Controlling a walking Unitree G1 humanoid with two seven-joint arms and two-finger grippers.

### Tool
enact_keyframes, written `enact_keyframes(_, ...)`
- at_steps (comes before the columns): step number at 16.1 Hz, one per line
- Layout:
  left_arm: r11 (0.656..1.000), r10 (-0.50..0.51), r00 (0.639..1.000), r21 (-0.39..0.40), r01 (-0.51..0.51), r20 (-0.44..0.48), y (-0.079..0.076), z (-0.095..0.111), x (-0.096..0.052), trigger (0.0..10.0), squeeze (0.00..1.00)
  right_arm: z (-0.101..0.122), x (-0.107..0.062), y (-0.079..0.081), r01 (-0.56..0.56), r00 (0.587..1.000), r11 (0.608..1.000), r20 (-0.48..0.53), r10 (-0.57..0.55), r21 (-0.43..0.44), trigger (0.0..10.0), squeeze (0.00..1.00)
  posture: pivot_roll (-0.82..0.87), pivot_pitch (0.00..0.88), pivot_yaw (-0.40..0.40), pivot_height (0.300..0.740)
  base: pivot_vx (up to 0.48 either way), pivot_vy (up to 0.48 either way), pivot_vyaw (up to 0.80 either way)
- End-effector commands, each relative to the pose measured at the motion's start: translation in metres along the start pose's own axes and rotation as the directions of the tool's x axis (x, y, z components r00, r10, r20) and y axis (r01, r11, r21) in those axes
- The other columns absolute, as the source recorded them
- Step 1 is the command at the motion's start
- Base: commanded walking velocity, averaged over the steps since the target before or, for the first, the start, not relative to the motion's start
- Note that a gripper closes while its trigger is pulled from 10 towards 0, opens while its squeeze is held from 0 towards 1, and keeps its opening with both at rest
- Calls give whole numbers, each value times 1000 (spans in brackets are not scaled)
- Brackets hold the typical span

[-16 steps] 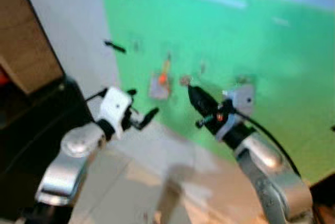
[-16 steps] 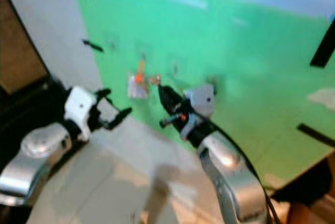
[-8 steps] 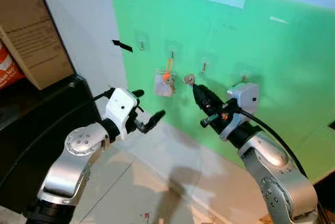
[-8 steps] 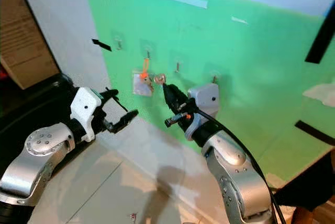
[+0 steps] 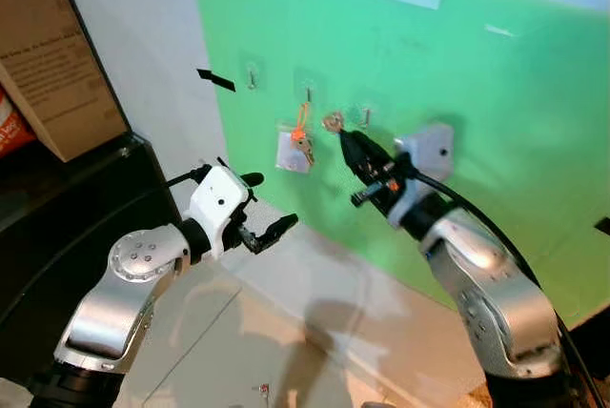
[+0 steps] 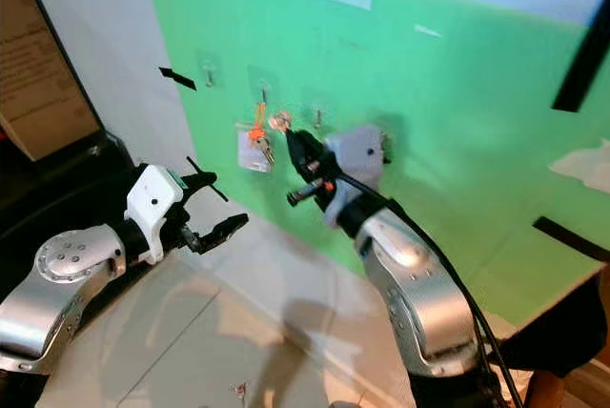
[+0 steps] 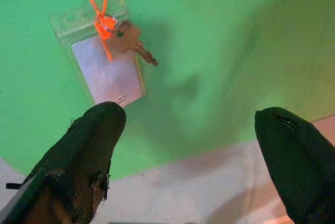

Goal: Hang keys on a hook

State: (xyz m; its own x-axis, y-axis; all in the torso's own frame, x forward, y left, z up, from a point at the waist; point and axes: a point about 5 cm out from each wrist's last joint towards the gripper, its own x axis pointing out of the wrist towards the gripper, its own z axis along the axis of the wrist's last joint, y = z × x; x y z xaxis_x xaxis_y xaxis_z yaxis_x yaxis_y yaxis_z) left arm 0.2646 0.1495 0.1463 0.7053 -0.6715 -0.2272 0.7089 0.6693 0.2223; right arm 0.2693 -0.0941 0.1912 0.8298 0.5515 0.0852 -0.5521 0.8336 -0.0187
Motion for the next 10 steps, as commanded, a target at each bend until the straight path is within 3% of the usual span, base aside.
enact_keyframes(1,1000,-24,1000,1,24,-12,-1,0,1,10000,0,4,6,-6,39,999,999,7,-39,-22,10000,0,-111,0,12,732,0,0,0)
enact_keyframes(6,998,-57,998,-18,57,-8,-3,0,-1,10000,0,9,11,-19,123,992,992,26,-122,-25,10000,0,-111,0,11,732,0,0,0)
enact_keyframes(10,996,-88,996,-30,89,25,-5,5,-2,10000,0,9,4,-27,160,987,987,22,-159,-21,10000,0,-117,0,17,732,0,0,0)
